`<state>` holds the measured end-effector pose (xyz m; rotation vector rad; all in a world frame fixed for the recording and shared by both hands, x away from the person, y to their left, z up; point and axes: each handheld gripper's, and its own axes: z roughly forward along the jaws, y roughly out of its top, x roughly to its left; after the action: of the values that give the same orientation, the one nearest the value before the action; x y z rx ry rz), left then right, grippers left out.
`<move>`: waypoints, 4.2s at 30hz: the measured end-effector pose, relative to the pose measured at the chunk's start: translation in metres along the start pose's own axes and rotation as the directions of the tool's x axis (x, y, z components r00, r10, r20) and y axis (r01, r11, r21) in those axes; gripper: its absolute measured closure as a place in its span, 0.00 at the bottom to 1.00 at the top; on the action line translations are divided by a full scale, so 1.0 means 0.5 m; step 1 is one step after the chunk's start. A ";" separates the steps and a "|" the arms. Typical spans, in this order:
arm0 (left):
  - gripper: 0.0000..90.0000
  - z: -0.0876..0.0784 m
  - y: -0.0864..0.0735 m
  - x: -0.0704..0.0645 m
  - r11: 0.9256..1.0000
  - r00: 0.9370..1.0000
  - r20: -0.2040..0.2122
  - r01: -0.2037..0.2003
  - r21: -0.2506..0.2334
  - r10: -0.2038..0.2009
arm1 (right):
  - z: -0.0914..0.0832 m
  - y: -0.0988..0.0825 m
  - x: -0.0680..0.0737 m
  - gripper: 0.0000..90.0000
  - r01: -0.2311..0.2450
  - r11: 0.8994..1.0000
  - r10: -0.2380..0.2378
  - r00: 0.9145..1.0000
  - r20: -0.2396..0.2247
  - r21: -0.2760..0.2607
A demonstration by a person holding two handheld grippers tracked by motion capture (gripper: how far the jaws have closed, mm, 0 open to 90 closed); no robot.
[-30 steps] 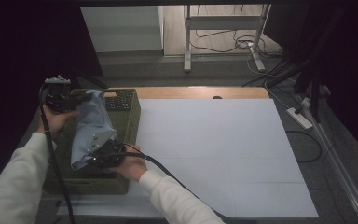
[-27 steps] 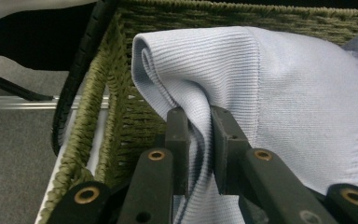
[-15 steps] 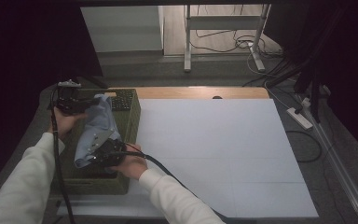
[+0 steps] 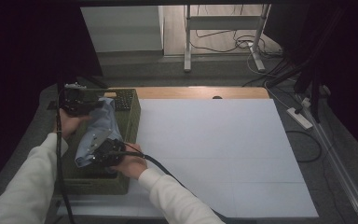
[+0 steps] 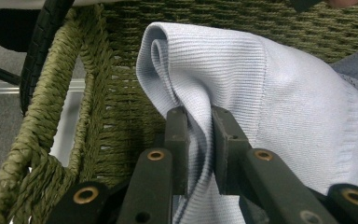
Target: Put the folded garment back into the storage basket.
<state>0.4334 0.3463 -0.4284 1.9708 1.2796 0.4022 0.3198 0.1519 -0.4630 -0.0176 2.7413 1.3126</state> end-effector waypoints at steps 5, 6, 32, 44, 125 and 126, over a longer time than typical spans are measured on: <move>0.90 0.011 -0.003 -0.002 1.000 1.000 0.006 -0.002 0.011 0.002 | 0.002 0.001 0.002 0.86 0.007 1.000 -0.007 1.000 0.006 0.015; 0.90 0.013 -0.004 -0.002 1.000 1.000 0.006 -0.002 0.013 0.002 | 0.003 0.001 0.002 0.86 0.007 1.000 -0.007 1.000 0.006 0.019; 0.37 -0.006 0.006 -0.033 0.999 0.999 0.003 -0.036 -0.008 0.036 | -0.087 -0.023 -0.029 0.57 -0.101 0.987 0.108 0.993 0.051 -0.128; 0.39 -0.023 0.003 -0.063 0.998 0.998 0.034 -0.058 -0.034 0.059 | -0.142 -0.063 -0.044 0.57 -0.133 0.982 0.144 0.987 0.071 -0.135; 0.36 -0.106 -0.153 -0.411 0.987 0.959 0.255 -0.091 -0.134 0.123 | -0.641 -0.486 0.013 0.44 -0.362 0.911 0.412 0.810 0.418 -0.197; 0.36 -0.107 -0.154 -0.413 0.987 0.959 0.256 -0.090 -0.133 0.122 | -0.648 -0.494 0.015 0.44 -0.368 0.908 0.419 0.805 0.421 -0.200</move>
<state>0.2571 0.2036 -0.4216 1.9215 0.9631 0.2514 0.2978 -0.2546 -0.4537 0.7937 2.3315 1.3358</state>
